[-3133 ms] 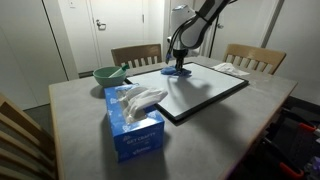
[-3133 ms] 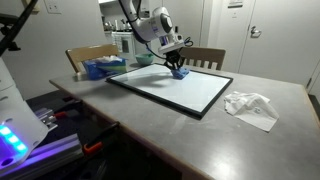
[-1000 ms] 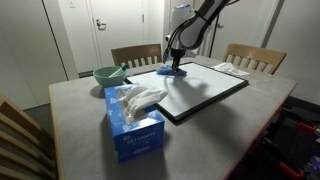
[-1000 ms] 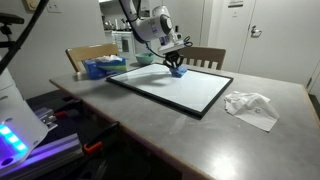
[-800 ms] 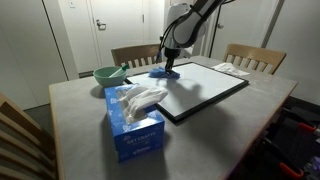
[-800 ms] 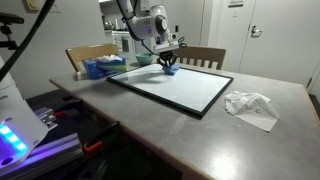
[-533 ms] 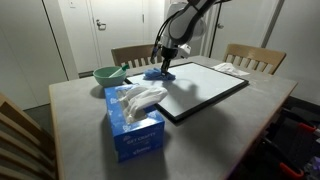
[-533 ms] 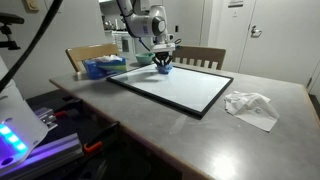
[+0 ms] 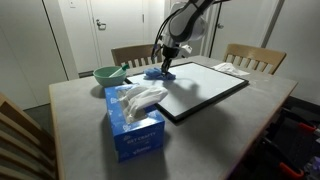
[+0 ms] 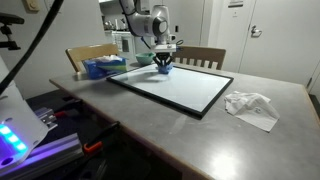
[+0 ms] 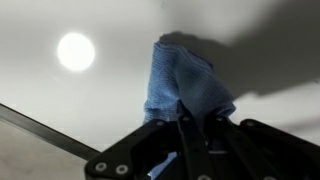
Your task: Use the blue towel to clean the whiteboard
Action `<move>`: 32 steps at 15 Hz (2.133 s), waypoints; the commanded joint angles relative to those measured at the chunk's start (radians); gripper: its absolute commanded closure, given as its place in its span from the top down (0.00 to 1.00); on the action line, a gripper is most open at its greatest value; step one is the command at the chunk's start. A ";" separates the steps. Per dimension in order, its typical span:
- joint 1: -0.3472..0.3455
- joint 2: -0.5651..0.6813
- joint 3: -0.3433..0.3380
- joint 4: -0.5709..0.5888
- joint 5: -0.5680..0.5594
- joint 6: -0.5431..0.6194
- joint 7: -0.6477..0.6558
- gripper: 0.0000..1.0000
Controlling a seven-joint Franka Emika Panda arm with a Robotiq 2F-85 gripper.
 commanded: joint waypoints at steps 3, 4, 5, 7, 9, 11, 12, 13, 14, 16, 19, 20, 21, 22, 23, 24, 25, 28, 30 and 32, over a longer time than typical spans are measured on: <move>-0.001 -0.045 -0.083 -0.052 -0.009 -0.040 0.039 0.03; -0.009 -0.051 -0.100 -0.055 -0.011 -0.043 0.041 0.03; -0.022 -0.058 -0.117 -0.057 -0.013 -0.047 0.033 0.03; -0.059 -0.057 -0.140 -0.054 -0.009 -0.050 0.003 0.03; -0.124 -0.046 -0.134 -0.039 0.012 -0.060 -0.052 0.03; -0.202 -0.029 -0.113 -0.015 0.032 -0.075 -0.124 0.03; -0.239 -0.022 -0.103 -0.001 0.041 -0.086 -0.162 0.03; -0.272 -0.014 -0.095 0.013 0.057 -0.100 -0.201 0.03; -0.306 -0.004 -0.084 0.029 0.076 -0.121 -0.249 0.03; -0.358 0.017 -0.066 0.061 0.116 -0.157 -0.349 0.03; -0.406 0.060 -0.051 0.132 0.176 -0.214 -0.504 0.03; -0.408 0.073 -0.057 0.161 0.194 -0.230 -0.528 0.03; -0.402 0.089 -0.072 0.189 0.207 -0.229 -0.534 0.03; -0.396 0.108 -0.085 0.225 0.218 -0.228 -0.527 0.03; -0.390 0.123 -0.097 0.253 0.223 -0.231 -0.518 0.03; -0.390 0.139 -0.101 0.279 0.227 -0.236 -0.513 0.03; -0.386 0.155 -0.108 0.306 0.228 -0.238 -0.505 0.03; -0.384 0.185 -0.104 0.354 0.239 -0.260 -0.503 0.03; -0.377 0.190 -0.105 0.371 0.237 -0.284 -0.501 0.03; -0.358 0.156 -0.121 0.357 0.217 -0.303 -0.490 0.36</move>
